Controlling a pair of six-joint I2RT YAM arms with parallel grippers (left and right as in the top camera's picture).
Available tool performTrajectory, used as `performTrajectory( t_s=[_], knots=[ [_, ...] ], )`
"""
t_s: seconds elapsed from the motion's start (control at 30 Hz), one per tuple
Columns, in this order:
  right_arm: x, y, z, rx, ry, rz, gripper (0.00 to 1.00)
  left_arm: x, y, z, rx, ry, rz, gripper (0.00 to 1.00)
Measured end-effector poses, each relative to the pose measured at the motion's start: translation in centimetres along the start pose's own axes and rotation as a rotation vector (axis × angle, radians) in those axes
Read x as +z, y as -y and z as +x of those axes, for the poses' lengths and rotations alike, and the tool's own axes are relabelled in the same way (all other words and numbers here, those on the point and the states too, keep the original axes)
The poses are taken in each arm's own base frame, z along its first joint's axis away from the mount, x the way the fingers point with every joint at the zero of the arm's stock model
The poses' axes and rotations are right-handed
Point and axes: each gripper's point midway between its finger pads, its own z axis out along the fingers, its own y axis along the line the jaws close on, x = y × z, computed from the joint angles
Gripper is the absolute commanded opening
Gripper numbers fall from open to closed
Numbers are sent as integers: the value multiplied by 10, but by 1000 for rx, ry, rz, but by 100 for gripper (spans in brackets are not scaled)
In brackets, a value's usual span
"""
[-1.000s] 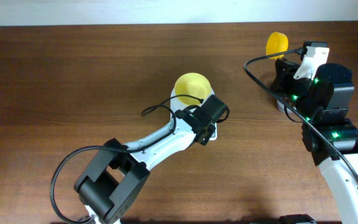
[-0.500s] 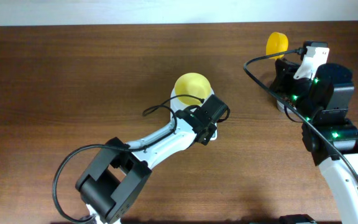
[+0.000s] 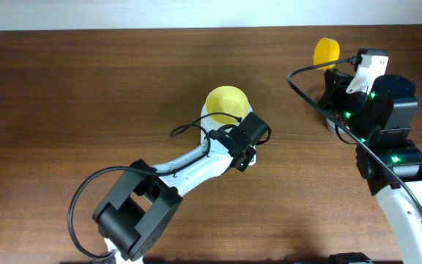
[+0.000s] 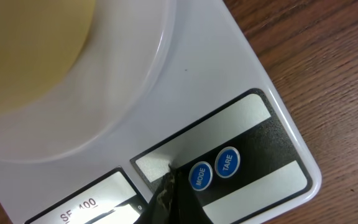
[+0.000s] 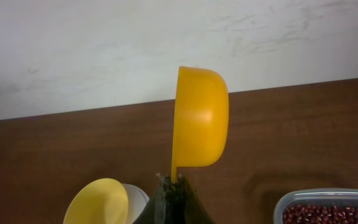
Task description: Scoop item into bowl and weigh 50g on scale
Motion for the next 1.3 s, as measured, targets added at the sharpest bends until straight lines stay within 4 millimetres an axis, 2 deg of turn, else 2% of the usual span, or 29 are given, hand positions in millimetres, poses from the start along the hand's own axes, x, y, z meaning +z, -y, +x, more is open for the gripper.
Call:
performTrajectory(
  t_s=[0.77, 0.9, 0.97, 1.03, 1.13, 1.3],
  knots=[
    [0, 0, 1, 0, -3, 0, 4, 1, 0, 0, 4, 0, 4, 0],
    [0, 0, 1, 0, -3, 0, 4, -4, -3, 13, 19, -68, -3, 0],
    [0, 0, 1, 1, -3, 0, 4, -8, -4, 11, 20, -77, -4, 0],
    [0, 0, 1, 0, -3, 0, 4, -18, -4, -1, 14, -41, 5, 0],
    [0, 0, 1, 0, -3, 0, 4, -46, -3, -20, -3, 40, 38, 0],
    [0, 0, 1, 0, -3, 0, 4, -116, -15, -59, -51, 251, 76, 0]
  ],
)
